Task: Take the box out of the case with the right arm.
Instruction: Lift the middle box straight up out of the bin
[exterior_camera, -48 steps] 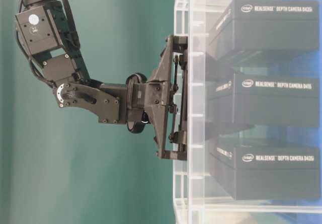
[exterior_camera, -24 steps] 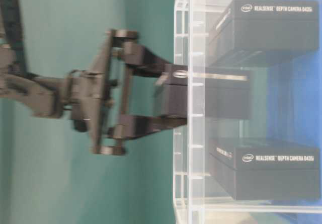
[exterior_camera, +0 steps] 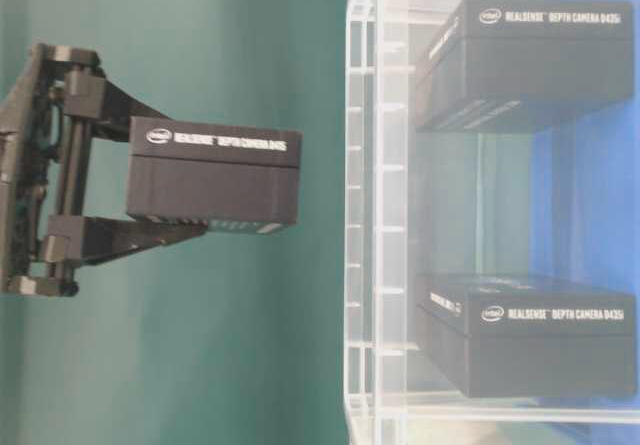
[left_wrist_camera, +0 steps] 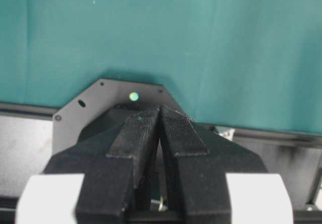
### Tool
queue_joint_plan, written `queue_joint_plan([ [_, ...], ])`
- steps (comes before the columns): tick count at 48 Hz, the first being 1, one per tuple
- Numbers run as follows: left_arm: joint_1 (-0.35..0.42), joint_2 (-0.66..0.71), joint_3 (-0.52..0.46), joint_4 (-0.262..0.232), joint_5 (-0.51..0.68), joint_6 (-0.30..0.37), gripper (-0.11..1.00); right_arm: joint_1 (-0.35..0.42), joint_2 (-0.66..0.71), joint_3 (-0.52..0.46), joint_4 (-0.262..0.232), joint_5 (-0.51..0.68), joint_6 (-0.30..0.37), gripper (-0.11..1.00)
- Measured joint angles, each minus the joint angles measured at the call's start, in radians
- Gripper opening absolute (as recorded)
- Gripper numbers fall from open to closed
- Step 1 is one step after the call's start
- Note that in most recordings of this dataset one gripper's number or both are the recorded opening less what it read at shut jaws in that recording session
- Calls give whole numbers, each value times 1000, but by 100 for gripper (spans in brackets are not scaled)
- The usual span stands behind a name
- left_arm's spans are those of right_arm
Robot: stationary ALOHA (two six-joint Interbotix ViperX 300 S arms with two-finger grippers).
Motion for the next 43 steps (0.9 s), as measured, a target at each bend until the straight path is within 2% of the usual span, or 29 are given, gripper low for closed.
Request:
queue_joint_plan([
  [23,0,0,0,0,2,-2,0,8,0,-2,2,6,2,66],
  [43,0,2,0,0,0,0,0,8,0,-2,25,6,0,66],
])
